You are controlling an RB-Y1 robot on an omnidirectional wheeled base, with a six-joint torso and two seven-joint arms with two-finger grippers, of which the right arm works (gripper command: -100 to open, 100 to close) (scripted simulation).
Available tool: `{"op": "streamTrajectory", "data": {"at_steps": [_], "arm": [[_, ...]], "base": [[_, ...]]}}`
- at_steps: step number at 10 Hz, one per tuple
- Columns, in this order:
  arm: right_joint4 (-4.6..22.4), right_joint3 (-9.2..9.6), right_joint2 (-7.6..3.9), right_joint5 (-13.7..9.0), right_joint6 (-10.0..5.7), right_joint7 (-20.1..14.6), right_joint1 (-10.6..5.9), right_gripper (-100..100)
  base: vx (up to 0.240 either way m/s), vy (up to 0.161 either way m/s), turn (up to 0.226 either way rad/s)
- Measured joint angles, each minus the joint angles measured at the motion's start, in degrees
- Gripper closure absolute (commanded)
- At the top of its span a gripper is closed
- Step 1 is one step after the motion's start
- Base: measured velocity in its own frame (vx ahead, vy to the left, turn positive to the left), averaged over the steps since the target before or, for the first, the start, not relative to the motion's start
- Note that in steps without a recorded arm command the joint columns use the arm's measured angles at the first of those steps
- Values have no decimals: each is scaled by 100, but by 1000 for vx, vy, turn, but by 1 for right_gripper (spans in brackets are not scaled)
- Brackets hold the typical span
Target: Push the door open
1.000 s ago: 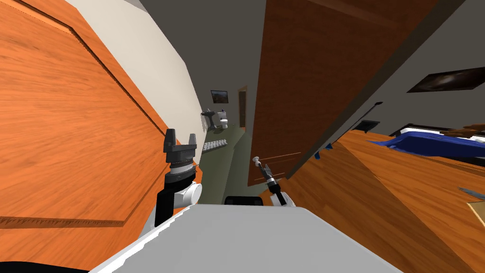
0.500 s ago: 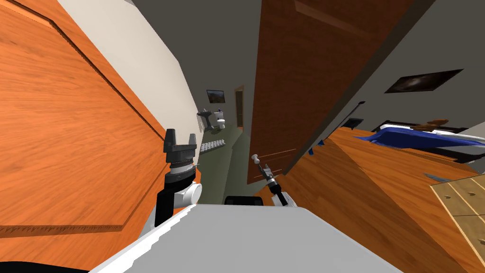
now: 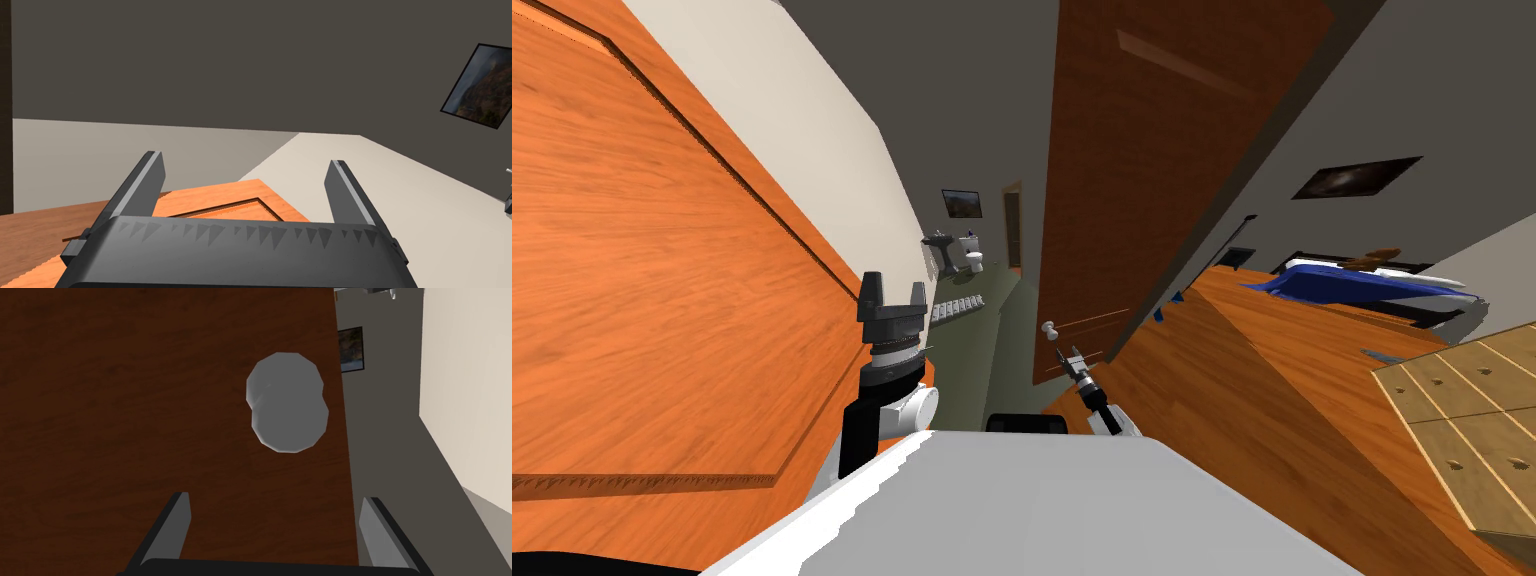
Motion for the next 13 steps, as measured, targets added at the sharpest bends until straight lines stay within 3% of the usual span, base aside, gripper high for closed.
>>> {"op": "streamTrajectory", "data": {"at_steps": [7,13], "arm": [[-13,242,-212,81,27,891,26,-100],[36,194,-137,60,53,997,-13,-100]], "base": [[-43,24,-63],[182,59,28]]}}
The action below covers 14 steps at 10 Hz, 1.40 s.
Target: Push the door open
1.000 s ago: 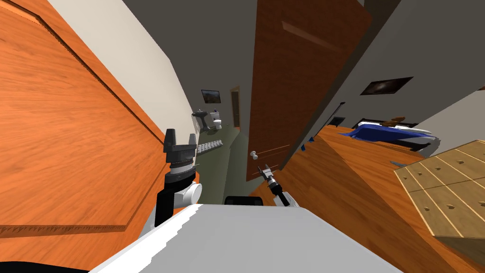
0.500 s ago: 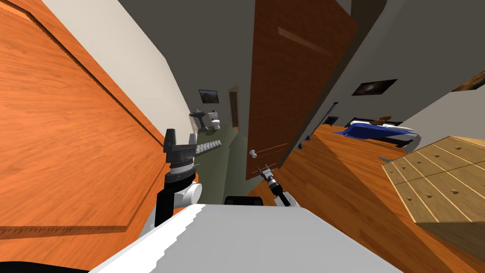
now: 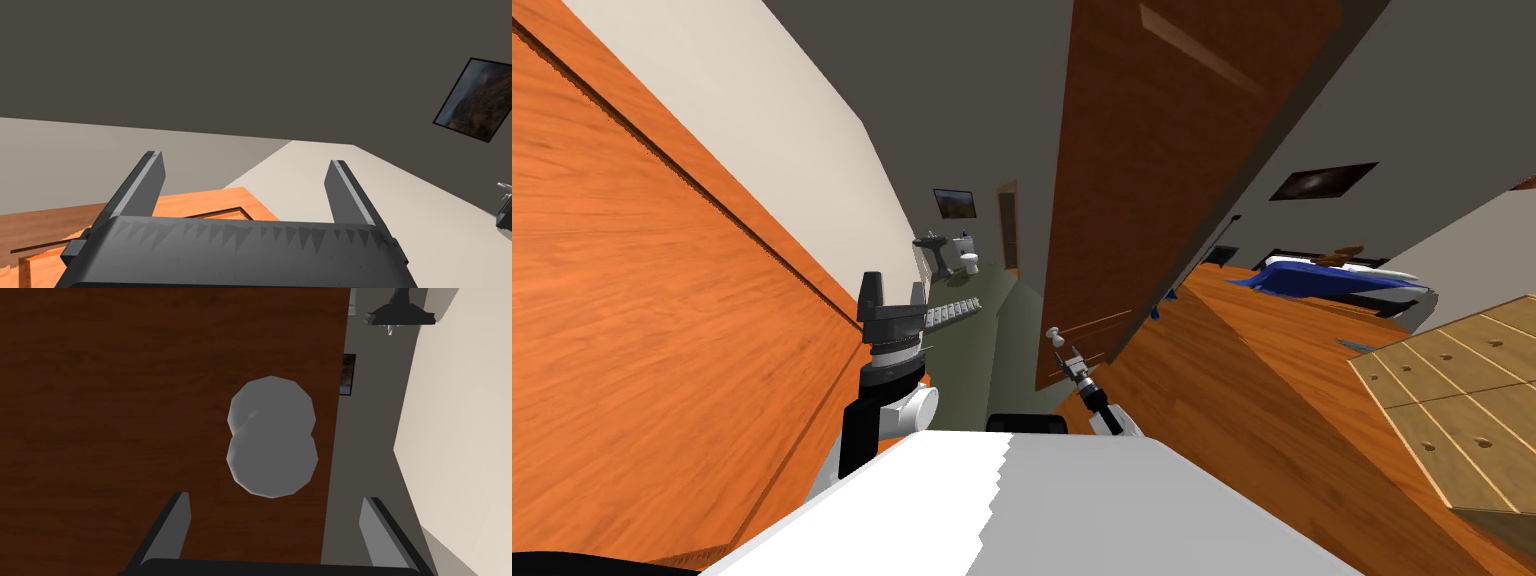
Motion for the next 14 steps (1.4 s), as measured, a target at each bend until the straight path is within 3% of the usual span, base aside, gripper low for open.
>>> {"op": "streamTrajectory", "data": {"at_steps": [3,4,10,14], "arm": [[26,-32,49,-14,24,55,-28,-100],[25,-33,51,-14,26,58,-31,100],[43,-21,51,-5,40,57,-14,100],[100,64,69,-106,54,-380,-29,100]], "base": [[159,35,17],[-12,-1,8],[-10,-3,-4],[48,14,-36]]}}
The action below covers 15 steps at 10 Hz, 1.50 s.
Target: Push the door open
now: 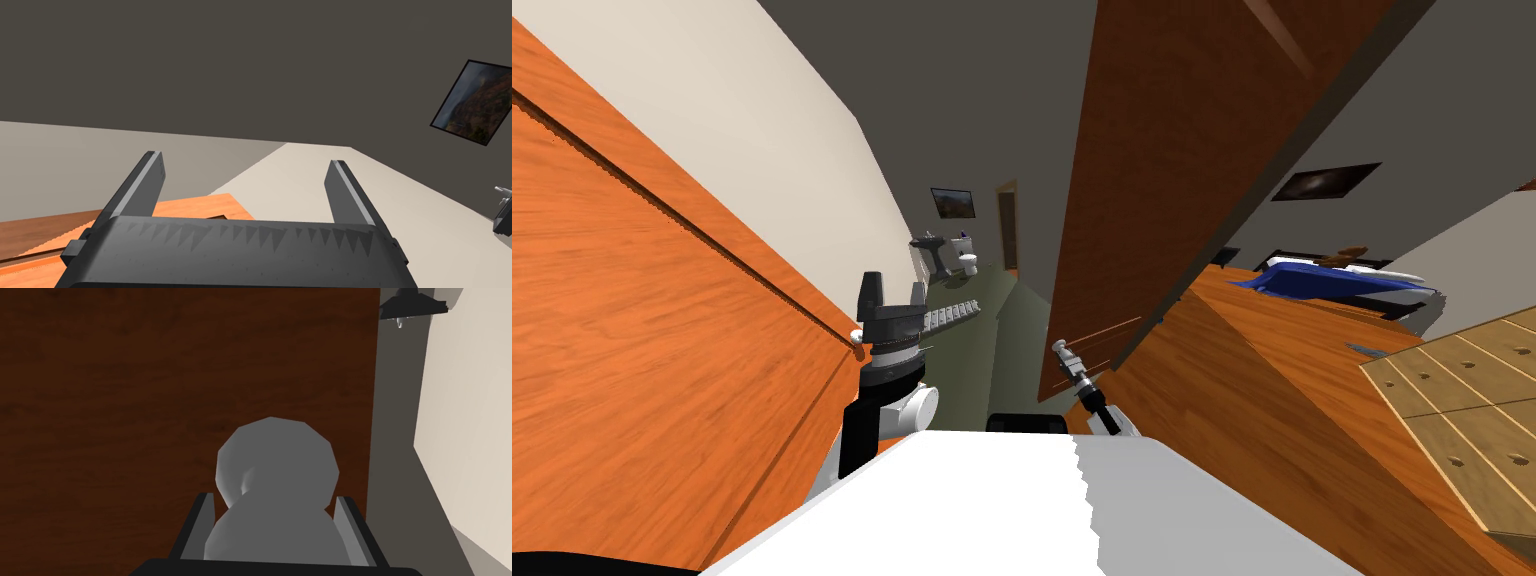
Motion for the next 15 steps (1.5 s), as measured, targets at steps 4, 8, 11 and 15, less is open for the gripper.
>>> {"op": "streamTrajectory", "data": {"at_steps": [4,8,11,15], "arm": [[4,105,22,-138,12,-591,-24,100],[103,180,48,-256,-16,-1085,-97,100],[149,247,68,-355,-18,-1498,-135,100],[150,355,91,-506,4,-2043,-163,100]], "base": [[52,22,-32],[41,14,-34],[43,13,-35],[43,18,-40]]}}
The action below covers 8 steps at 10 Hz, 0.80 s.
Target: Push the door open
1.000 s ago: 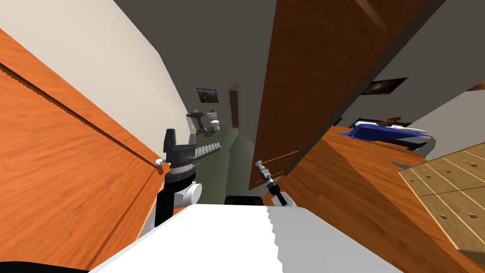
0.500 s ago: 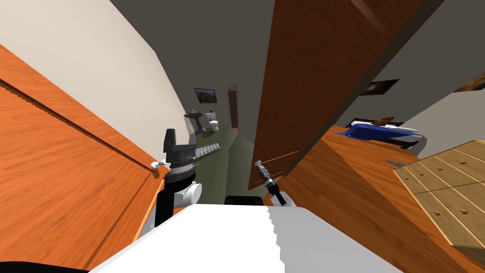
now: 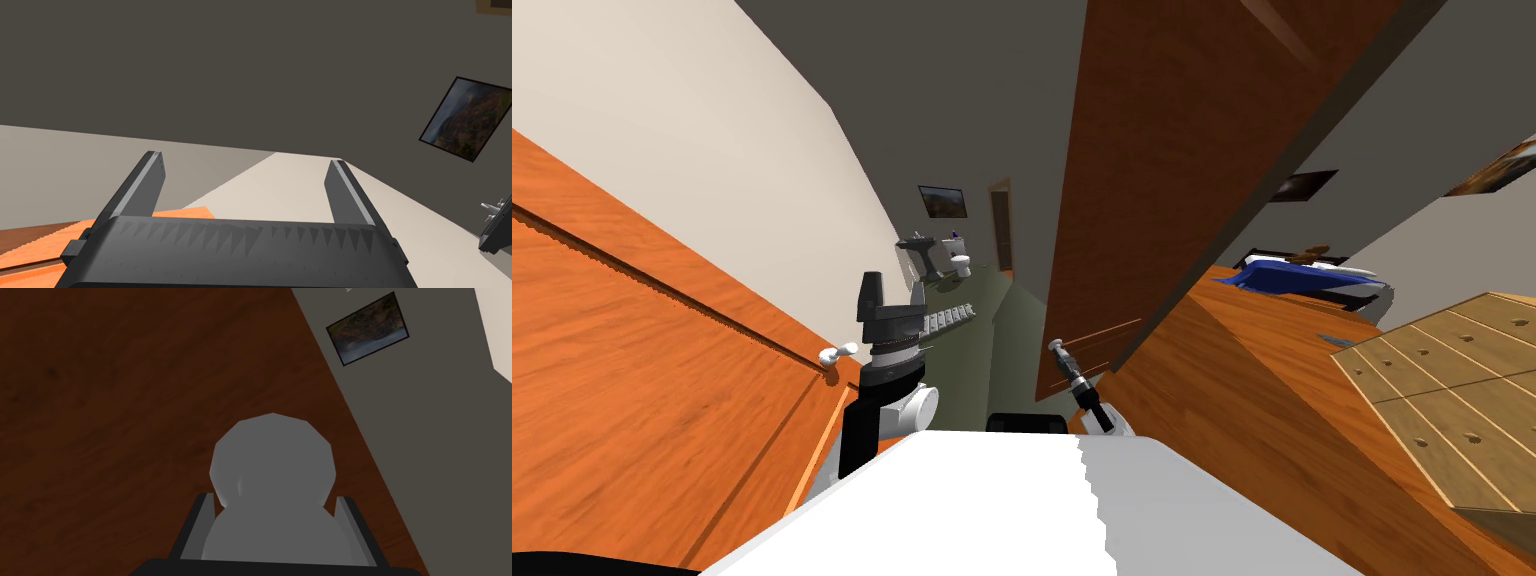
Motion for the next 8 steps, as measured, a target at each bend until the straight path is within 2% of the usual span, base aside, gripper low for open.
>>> {"op": "streamTrajectory", "data": {"at_steps": [5,8], "arm": [[-21,134,3,-191,26,-709,-24,100],[46,189,20,-300,17,-1100,-94,100]], "base": [[43,19,-45],[38,15,-35]]}}
